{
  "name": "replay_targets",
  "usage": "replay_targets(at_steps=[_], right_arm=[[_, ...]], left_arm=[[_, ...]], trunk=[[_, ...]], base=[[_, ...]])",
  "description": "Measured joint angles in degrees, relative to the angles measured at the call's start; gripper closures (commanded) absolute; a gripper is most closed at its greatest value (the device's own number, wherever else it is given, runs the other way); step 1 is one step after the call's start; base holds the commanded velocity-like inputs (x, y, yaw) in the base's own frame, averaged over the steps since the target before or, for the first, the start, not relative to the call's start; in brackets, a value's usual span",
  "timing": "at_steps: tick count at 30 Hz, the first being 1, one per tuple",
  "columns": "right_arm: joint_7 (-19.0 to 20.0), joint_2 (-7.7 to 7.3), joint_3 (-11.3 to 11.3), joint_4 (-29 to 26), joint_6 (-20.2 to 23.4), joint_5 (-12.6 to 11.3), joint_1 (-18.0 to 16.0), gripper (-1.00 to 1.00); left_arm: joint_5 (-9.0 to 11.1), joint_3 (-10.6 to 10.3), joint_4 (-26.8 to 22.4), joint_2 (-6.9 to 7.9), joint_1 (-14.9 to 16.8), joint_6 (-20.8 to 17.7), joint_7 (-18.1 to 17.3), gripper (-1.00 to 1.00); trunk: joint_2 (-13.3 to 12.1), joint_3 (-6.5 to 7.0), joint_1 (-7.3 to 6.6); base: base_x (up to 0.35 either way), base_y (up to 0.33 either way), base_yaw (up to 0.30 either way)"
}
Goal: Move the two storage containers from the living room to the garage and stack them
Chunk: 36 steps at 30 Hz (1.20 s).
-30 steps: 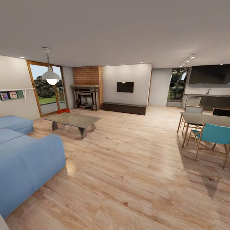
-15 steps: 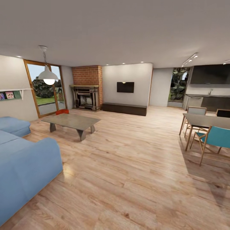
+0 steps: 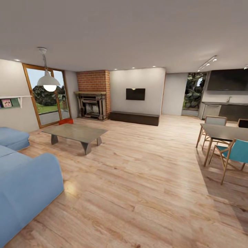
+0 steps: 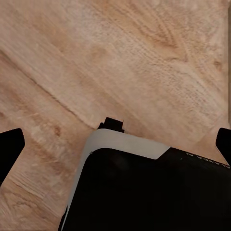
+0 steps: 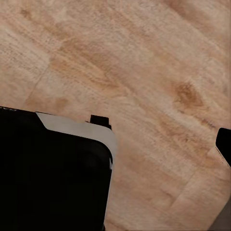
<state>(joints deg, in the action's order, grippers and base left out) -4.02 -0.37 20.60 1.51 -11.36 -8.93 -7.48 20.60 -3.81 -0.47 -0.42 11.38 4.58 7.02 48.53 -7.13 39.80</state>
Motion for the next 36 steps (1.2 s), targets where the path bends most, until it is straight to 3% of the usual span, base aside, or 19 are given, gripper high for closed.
replay_targets(at_steps=[11, 23, 36], right_arm=[[-0.08, 0.00, -0.20, 0.01, -0.05, 0.09, -0.01, -1.00], [-0.13, 0.06, -0.36, 0.00, -0.05, -0.01, 0.00, -1.00], [-0.09, -0.09, -0.12, 0.02, -0.01, 0.09, 0.00, -1.00]], left_arm=[[0.00, 0.00, -0.04, 0.00, 0.00, 0.02, 0.00, -1.00], [0.00, 0.00, -0.03, 0.00, 0.01, 0.09, 0.00, -1.00], [0.00, 0.00, -0.02, 0.00, 0.00, 0.07, 0.00, -1.00]], trunk=[[0.00, 0.00, 0.00], [0.00, 0.00, 0.00], [0.00, 0.00, 0.00]], base=[[0.322, 0.000, 0.000], [0.322, 0.000, -0.202], [0.322, 0.000, -0.020]])
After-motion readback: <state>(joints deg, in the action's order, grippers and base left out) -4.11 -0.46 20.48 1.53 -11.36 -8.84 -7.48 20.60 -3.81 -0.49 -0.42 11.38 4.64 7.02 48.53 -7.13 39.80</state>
